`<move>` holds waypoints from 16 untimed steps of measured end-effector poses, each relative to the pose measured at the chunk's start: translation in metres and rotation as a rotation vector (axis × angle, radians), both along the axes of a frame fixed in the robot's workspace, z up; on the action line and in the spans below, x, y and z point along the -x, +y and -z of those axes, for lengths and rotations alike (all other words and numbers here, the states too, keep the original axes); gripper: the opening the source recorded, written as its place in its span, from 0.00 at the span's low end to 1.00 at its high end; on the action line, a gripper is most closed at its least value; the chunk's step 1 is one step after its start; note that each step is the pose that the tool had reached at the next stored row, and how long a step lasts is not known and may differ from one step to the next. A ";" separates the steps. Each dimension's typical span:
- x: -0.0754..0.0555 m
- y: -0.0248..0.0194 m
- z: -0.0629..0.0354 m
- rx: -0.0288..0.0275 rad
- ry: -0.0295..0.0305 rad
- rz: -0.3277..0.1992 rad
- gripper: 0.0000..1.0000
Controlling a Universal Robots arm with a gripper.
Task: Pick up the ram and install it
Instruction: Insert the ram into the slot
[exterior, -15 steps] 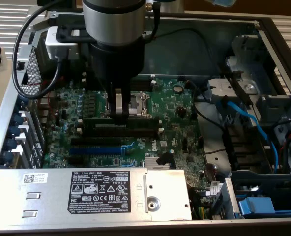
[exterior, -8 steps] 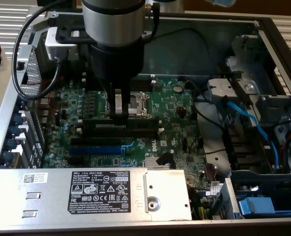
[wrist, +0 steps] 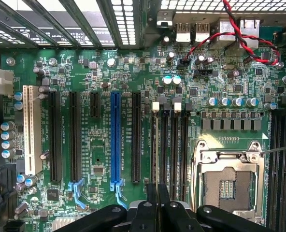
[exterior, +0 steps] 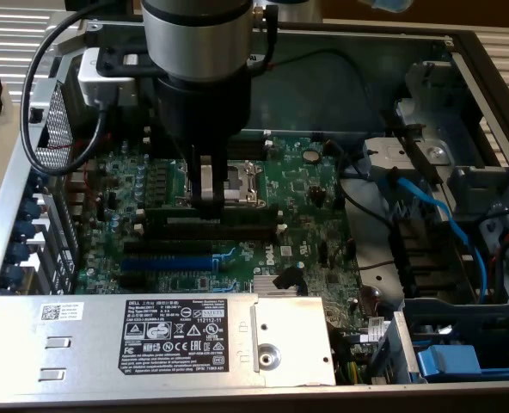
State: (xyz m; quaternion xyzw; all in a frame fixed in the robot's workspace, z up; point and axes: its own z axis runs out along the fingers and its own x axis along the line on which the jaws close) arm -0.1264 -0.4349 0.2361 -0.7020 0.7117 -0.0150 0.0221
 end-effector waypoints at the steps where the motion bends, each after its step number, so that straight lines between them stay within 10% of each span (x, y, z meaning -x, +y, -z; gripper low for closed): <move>1: 0.000 0.0000 0.0000 0.0001 0.0000 0.000 0.12; 16: 0.001 0.0000 0.0019 0.0000 0.0000 0.009 0.12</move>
